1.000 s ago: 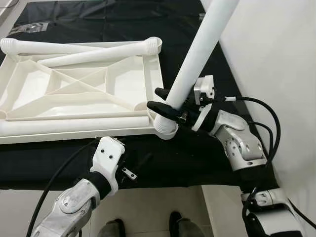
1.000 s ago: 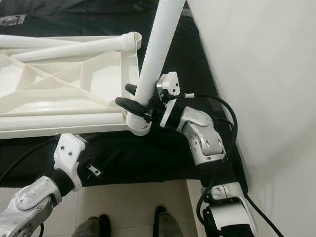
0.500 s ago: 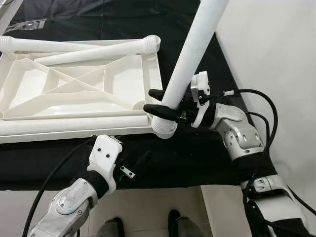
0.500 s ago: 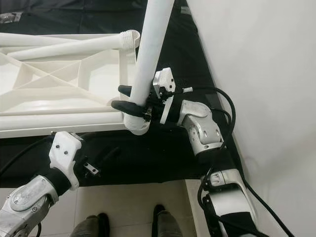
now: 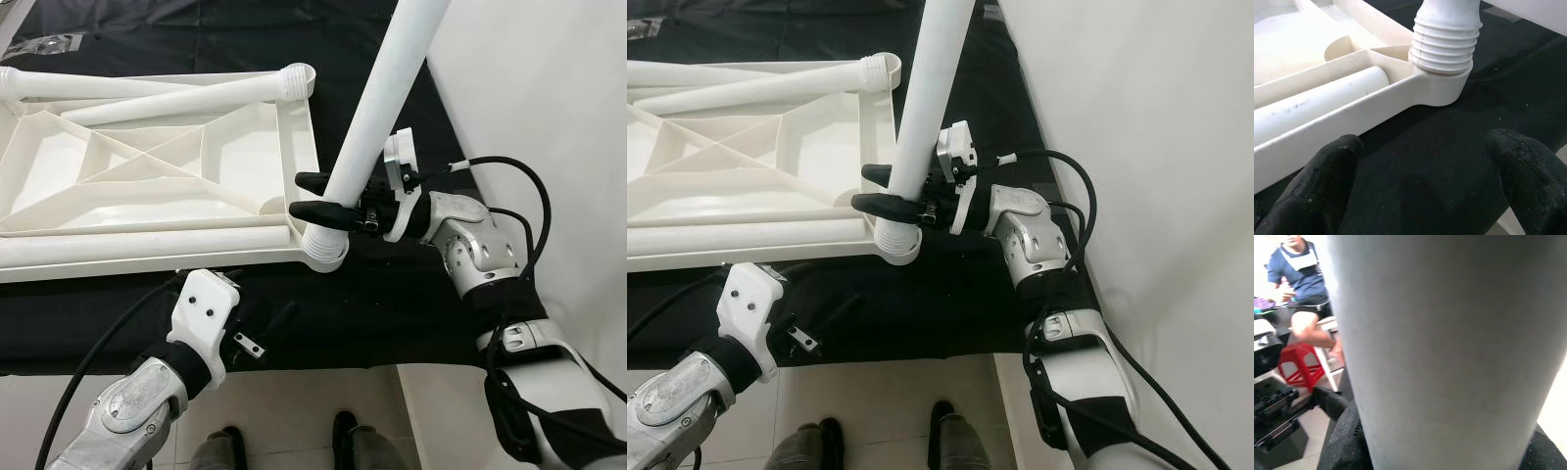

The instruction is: Building children table

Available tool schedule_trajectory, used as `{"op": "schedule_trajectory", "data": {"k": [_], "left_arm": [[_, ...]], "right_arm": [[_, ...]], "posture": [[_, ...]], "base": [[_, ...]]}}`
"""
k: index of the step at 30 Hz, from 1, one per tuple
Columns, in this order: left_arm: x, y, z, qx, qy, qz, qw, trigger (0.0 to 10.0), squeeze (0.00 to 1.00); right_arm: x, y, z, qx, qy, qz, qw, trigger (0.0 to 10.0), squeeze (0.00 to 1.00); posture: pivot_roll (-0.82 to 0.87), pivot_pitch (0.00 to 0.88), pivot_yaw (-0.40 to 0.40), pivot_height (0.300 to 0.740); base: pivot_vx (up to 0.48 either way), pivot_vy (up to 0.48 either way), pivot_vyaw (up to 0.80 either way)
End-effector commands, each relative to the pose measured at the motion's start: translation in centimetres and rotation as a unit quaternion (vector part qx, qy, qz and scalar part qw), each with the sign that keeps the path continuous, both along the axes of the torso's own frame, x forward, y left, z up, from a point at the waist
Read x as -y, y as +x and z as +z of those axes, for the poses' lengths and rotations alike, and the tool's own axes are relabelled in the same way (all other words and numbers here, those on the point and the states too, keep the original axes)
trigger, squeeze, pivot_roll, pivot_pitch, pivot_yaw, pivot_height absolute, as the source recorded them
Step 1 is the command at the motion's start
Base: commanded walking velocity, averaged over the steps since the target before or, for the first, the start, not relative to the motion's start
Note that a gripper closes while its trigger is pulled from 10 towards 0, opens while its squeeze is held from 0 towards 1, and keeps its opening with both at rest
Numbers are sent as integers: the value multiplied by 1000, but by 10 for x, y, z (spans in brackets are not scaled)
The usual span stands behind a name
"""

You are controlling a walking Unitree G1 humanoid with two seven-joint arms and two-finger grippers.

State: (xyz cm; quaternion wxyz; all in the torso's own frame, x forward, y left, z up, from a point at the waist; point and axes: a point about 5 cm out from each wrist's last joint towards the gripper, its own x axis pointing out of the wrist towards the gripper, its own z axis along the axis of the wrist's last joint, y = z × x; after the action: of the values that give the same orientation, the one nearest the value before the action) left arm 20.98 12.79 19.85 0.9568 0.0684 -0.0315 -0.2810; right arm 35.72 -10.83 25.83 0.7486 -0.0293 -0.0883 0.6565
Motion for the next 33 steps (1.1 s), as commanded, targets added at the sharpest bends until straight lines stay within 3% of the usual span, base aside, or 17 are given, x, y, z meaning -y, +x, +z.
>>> {"op": "schedule_trajectory", "data": {"k": [1, 9, 24, 33], "left_arm": [[0, -5, -2, -9, 11, -9, 1000, 10000, 0], [-1, -8, 1, -9, 15, -12, 1000, 10000, 0], [0, -11, 3, -10, 16, -10, 1000, 10000, 0], [-2, -11, 5, -10, 19, -7, 1000, 10000, 0]], "right_arm": [[2, -3, -26, -41, -44, 23, 998, 10000, 0], [-1, -6, -26, -23, -86, 77, 993, 10000, 0], [-3, 7, -10, 2, -91, 45, 995, 10000, 0], [-11, 4, 1, 55, -115, 79, 989, 10000, 0]], "posture": [[157, 419, -50, 740], [170, 440, -43, 740], [163, 467, -58, 740], [173, 468, -53, 740]], "base": [[0, 0, 0], [0, 0, 0], [0, 0, 0], [0, 0, 0]]}}
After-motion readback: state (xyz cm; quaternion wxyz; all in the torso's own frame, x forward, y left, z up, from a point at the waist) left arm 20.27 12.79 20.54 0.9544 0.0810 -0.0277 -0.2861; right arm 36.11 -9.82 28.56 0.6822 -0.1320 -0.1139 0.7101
